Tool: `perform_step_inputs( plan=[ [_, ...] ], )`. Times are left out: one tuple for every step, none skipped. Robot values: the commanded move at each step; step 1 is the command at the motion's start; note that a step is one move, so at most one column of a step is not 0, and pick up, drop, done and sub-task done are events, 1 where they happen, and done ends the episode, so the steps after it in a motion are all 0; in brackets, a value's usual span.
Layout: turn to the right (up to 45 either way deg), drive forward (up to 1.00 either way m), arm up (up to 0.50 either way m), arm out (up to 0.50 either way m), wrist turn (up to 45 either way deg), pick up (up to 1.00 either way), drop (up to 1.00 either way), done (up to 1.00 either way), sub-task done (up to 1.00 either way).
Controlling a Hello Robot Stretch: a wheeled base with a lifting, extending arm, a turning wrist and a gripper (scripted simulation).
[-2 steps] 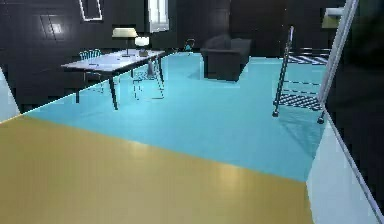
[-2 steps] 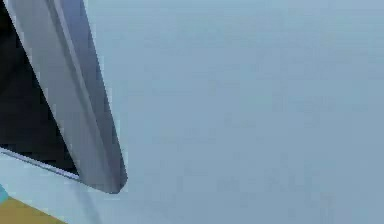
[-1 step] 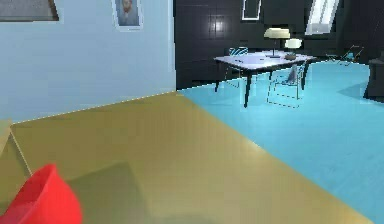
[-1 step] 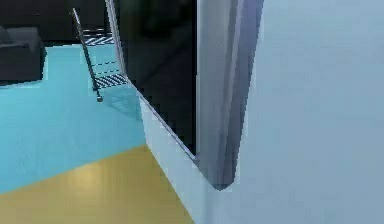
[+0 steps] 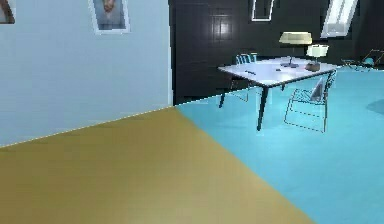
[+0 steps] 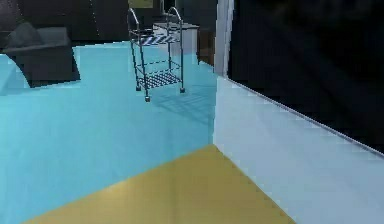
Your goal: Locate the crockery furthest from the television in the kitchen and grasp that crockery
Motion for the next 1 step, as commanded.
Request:
perform_step_inputs(
  plan=[
    [-30.0,0.00,0.00,0.00,0.0,0.00,0.00,0.00,0.00]
  ],
)
